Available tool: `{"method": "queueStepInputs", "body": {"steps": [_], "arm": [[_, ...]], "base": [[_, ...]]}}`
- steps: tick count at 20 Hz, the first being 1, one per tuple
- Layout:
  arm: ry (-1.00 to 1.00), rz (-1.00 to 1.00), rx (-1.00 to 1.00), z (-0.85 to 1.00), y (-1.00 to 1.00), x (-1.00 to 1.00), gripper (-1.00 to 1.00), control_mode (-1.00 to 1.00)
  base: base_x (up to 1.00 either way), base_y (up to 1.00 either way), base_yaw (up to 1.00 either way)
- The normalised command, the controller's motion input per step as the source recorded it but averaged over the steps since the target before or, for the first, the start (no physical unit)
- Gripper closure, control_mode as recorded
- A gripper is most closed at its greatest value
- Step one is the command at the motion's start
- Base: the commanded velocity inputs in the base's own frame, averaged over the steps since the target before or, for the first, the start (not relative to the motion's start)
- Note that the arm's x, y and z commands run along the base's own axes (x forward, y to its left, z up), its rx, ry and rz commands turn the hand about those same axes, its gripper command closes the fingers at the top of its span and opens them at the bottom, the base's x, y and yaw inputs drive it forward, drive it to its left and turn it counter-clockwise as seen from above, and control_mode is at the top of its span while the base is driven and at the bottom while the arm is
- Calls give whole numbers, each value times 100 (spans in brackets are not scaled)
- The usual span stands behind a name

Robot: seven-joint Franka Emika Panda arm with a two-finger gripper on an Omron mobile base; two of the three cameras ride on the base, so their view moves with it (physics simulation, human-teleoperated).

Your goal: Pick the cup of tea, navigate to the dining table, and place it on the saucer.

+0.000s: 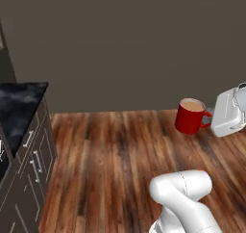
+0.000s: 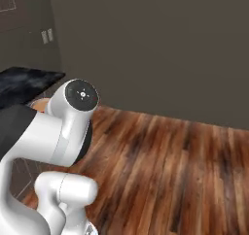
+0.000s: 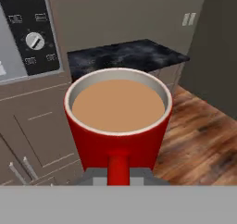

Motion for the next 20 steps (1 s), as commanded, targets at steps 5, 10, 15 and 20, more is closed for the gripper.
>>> {"method": "queueStepInputs", "body": {"steps": [5,10,15,20], "arm": [[0,0,0,0,0,0,100,100],[0,0,0,0,0,0,100,100],[0,0,0,0,0,0,100,100],[0,0,0,0,0,0,100,100]], "base": [[0,8,-97],[7,8,-93],[23,6,-87],[33,4,-83]]}}
